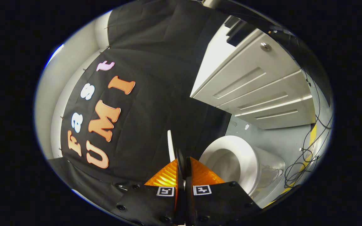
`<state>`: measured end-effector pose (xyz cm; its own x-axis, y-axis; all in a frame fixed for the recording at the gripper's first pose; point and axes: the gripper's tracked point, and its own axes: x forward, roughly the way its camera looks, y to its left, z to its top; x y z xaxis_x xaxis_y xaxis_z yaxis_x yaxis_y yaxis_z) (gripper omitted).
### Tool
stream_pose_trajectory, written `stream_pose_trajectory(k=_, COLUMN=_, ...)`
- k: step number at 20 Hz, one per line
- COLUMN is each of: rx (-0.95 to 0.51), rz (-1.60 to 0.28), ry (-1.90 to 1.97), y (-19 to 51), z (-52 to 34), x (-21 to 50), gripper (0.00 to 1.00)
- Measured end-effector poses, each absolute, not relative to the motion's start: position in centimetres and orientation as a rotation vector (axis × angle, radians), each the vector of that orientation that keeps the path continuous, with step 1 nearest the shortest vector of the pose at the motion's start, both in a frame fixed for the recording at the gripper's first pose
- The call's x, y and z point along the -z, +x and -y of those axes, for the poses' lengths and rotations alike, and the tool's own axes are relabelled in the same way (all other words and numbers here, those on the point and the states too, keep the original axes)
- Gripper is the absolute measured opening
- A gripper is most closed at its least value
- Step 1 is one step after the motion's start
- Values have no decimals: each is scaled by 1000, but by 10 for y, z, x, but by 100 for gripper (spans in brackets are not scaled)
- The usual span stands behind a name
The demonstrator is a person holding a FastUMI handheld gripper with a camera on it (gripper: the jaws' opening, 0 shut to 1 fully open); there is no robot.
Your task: Open the toilet lid.
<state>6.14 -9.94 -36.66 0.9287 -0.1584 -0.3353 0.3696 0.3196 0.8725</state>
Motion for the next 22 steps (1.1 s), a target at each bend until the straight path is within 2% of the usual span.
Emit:
stream_pose_trajectory(k=9, rx=332, rz=-203, ry=922, y=94, z=63, x=296, gripper=8)
stream_pose_trajectory(k=22, rx=329, rz=-242, ry=626, y=109, z=7, x=238, gripper=8)
